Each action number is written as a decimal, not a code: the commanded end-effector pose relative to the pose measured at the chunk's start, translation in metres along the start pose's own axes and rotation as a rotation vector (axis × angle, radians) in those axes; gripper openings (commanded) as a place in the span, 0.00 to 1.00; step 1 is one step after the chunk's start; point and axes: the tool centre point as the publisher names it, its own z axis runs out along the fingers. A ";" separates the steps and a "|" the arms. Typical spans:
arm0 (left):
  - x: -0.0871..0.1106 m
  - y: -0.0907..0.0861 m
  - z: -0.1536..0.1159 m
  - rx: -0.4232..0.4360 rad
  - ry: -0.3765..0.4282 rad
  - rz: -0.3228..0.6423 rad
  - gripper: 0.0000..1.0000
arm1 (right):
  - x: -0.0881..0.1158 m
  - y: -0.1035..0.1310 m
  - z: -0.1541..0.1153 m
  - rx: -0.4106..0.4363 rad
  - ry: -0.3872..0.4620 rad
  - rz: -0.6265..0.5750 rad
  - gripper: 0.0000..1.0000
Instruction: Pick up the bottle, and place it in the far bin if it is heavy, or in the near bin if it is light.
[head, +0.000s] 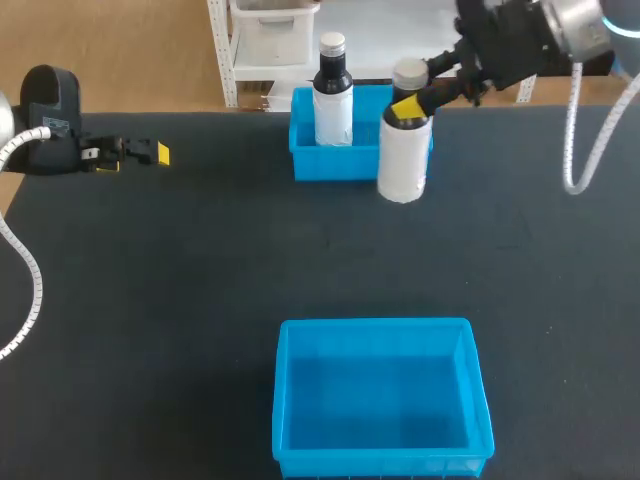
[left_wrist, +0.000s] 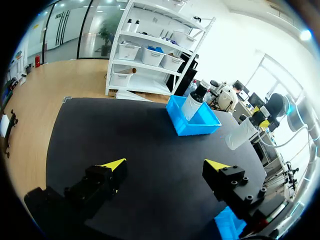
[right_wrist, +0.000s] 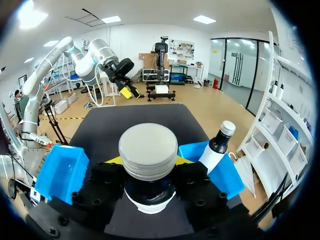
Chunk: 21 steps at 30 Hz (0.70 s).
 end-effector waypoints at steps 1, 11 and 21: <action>0.000 0.000 0.000 0.000 0.000 0.000 1.00 | 0.010 0.017 -0.030 0.061 0.003 0.007 0.00; 0.000 0.000 0.000 0.000 0.000 0.000 1.00 | 0.037 0.017 -0.070 0.127 0.008 0.052 0.00; 0.000 0.000 0.000 0.000 0.000 0.000 1.00 | 0.061 0.010 -0.099 0.186 -0.008 0.099 0.00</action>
